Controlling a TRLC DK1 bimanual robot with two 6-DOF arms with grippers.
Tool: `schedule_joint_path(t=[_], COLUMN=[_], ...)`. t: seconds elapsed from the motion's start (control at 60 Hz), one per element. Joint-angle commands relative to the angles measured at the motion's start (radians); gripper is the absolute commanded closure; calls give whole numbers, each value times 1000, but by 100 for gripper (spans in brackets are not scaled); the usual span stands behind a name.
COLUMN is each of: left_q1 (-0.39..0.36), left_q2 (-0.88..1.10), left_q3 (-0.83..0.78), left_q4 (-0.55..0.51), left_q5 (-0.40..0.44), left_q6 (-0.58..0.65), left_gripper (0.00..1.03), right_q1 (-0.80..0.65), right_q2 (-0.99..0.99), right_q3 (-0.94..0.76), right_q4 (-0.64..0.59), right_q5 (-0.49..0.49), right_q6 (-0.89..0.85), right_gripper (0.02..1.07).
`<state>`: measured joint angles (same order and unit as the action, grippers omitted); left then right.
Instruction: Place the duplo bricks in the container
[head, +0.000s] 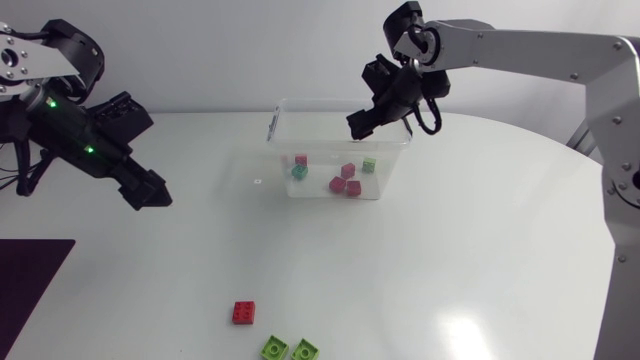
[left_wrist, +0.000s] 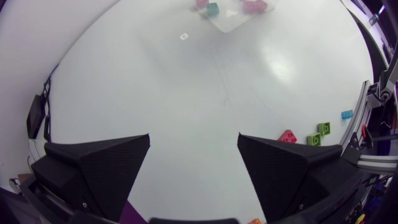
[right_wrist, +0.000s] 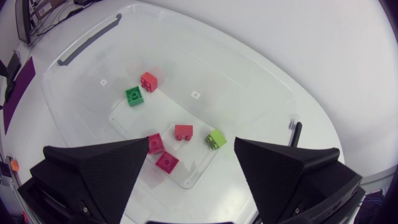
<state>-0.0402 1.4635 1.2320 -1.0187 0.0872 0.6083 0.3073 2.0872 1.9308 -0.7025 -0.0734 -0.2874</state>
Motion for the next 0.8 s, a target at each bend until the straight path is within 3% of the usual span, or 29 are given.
schedule_joint_path(t=[0.0, 0.2, 0.783], left_q1=[13, 33, 11], left_q2=[-19, -51, -52], left_q3=[-20, -88, -422], left_q4=[-52, -161, -224], left_q5=[-20, -35, -147], left_q6=[-39, -88, -251], left_gripper=[5, 5, 5], right_q1=[1, 1, -7], right_q2=[-56, -118, -260], right_q3=[-55, -139, -374], right_q4=[11, 20, 64], right_q5=[7, 15, -29], right_q6=[13, 39, 31], right_gripper=[7, 7, 7])
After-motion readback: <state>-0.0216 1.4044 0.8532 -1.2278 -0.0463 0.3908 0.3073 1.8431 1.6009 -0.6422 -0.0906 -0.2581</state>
